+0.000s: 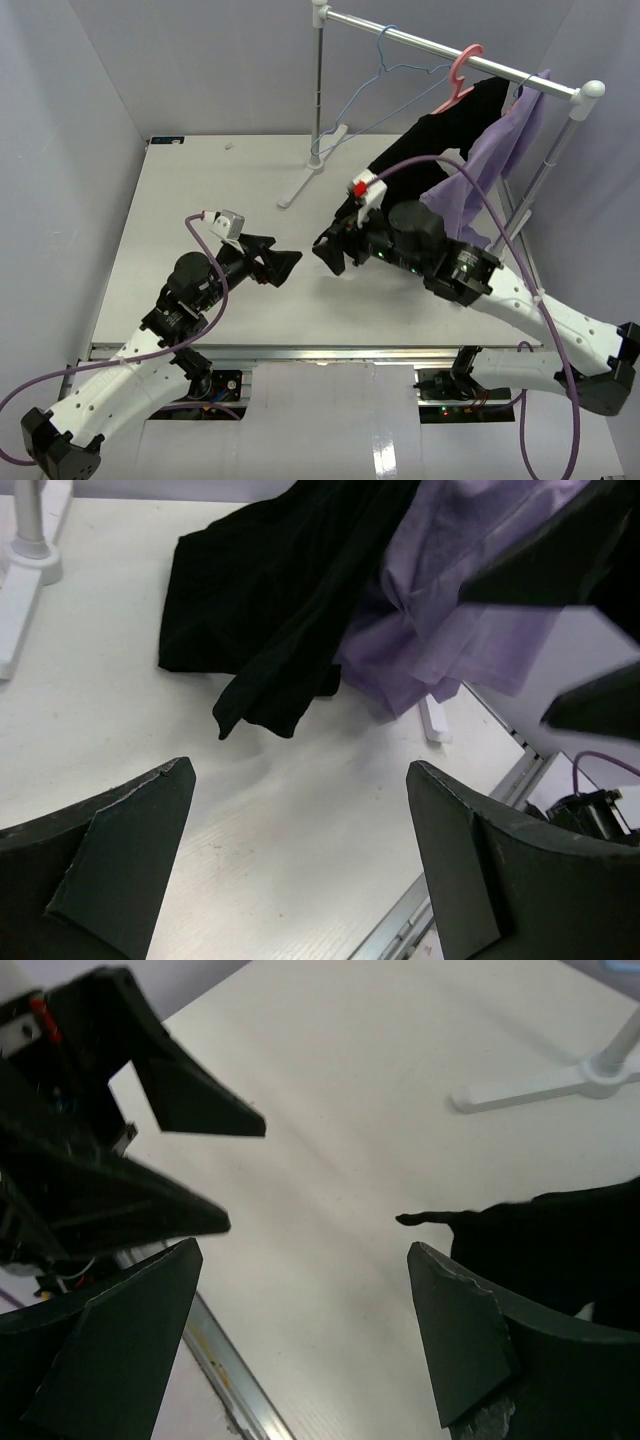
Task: Place the t-shirt on the hanger
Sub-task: Reset both arms
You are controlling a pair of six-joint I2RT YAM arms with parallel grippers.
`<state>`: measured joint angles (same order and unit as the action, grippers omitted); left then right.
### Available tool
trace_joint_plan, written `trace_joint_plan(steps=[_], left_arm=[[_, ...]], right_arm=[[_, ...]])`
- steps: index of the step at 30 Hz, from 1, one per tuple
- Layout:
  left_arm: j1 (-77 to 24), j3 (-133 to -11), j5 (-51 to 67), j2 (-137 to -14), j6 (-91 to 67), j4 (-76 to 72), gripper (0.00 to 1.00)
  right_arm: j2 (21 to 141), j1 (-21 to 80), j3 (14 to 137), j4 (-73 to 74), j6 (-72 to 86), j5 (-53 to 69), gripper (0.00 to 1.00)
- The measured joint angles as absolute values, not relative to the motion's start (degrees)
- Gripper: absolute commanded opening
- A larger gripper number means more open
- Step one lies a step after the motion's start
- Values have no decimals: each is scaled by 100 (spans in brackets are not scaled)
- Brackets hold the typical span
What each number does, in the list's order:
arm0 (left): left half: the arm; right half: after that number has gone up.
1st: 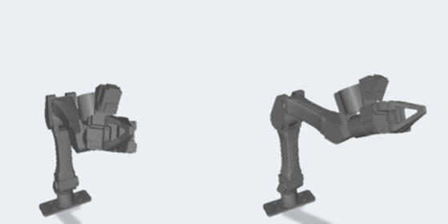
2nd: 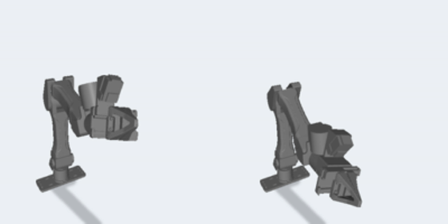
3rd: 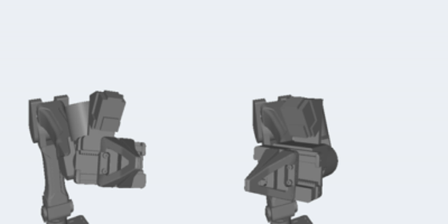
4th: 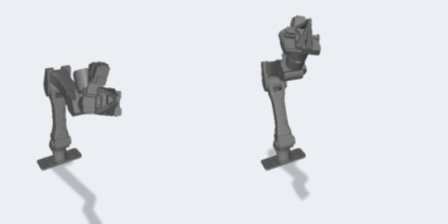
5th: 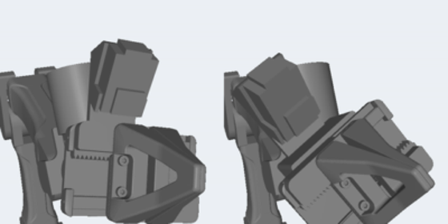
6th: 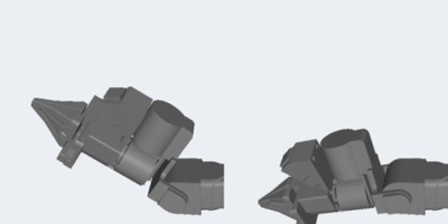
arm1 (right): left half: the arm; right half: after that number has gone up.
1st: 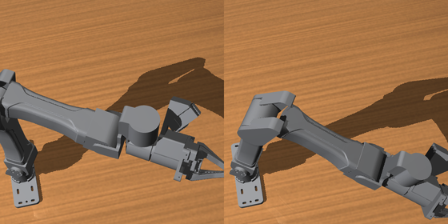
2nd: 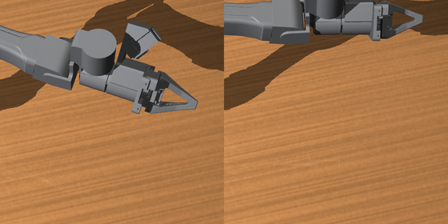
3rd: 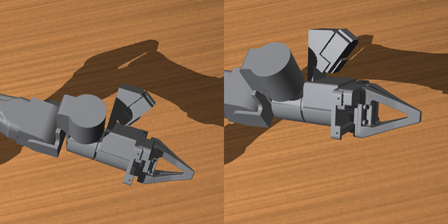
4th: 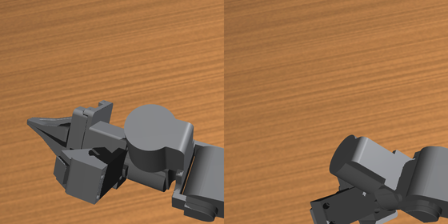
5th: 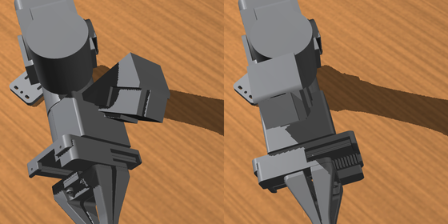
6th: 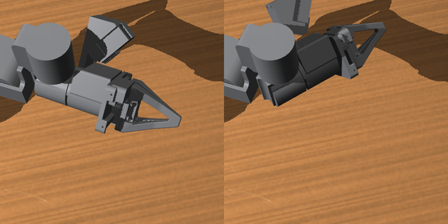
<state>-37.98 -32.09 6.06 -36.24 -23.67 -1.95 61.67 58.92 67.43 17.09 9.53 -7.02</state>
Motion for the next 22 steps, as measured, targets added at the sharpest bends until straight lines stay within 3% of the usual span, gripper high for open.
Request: trace_joint_plan(steps=[11,22], left_arm=[[-3816,-2320,1321,-3348,-2557,-943,98],[-3920,-2117,1304,-2584,-2558,-1132,98]], right_arm=[[3899,6066,4127,737,1239,-1645,90],[3194,6069,3678,862,1144,-2089,90]])
